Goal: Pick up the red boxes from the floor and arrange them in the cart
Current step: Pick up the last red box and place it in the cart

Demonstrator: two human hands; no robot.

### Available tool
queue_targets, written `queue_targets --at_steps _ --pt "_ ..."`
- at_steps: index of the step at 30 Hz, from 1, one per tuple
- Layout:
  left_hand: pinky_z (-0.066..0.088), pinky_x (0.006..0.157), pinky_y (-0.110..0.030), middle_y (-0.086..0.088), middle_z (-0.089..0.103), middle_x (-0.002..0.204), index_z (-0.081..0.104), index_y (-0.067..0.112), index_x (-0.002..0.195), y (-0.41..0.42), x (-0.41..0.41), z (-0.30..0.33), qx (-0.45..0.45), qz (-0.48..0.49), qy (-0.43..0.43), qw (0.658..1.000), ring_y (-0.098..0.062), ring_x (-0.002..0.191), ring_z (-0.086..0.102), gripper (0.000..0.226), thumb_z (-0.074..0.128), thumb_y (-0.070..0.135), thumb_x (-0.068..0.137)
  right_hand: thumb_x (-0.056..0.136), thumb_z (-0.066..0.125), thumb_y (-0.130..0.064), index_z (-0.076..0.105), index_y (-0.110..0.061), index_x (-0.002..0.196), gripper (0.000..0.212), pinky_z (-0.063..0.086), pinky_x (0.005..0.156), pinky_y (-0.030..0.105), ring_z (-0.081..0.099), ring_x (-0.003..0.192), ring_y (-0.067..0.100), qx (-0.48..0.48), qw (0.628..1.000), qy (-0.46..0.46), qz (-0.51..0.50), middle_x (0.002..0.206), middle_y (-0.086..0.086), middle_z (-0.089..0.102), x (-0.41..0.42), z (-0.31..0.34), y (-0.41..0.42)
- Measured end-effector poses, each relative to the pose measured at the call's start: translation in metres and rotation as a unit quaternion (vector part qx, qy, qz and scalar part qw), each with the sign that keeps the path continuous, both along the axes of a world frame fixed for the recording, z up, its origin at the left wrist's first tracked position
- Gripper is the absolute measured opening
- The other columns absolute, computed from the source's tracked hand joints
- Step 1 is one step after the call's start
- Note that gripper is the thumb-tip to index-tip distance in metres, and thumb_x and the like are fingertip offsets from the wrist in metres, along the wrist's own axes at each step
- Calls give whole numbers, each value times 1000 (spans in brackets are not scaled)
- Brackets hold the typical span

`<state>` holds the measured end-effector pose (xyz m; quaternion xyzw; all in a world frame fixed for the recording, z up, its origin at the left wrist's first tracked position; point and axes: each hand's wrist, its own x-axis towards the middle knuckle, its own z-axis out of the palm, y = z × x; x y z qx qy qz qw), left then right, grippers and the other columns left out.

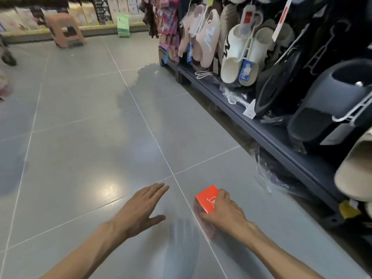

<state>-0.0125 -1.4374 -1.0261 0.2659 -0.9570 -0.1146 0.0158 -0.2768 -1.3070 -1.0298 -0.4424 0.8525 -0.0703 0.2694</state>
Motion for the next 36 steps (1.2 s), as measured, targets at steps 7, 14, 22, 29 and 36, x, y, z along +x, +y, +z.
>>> queue_targets --at_steps 7,14,22,29,36 --pt "14 119 -24 7 17 165 7 29 160 -5 -30 67 4 -31 3 999 -14 151 18 83 39 68 94 70 67 -65 35 -23 125 76 47 85 41 59 110 26 -33 999 29 7 123 -3 51 -32 74 27" --pt "11 119 -21 12 15 165 4 31 160 25 -68 252 19 -78 19 997 -10 150 17 84 36 72 93 61 54 -83 36 -30 124 84 45 85 39 56 117 20 -54 998 14 -36 121 -9 51 -58 296 89" --pt "26 109 -20 4 44 153 29 21 156 71 -128 552 -8 -200 11 980 -14 133 48 82 48 68 91 61 59 -78 41 -24 128 88 43 93 35 55 121 21 -64 992 22 -105 127 -3 55 -78 605 186" --pt "11 114 -14 8 28 161 24 23 158 137 -196 798 -1 -331 31 943 -10 144 31 84 51 66 90 71 66 -73 41 -24 122 75 38 76 33 59 112 24 -58 983 77 -158 119 -1 58 -81 852 306" --pt "23 120 -28 5 30 160 22 22 157 261 -290 944 -31 -502 68 861 -14 146 30 87 52 69 90 73 70 -71 38 -23 134 84 44 74 35 59 97 18 -74 947 132 -285 111 -7 57 -64 1001 461"
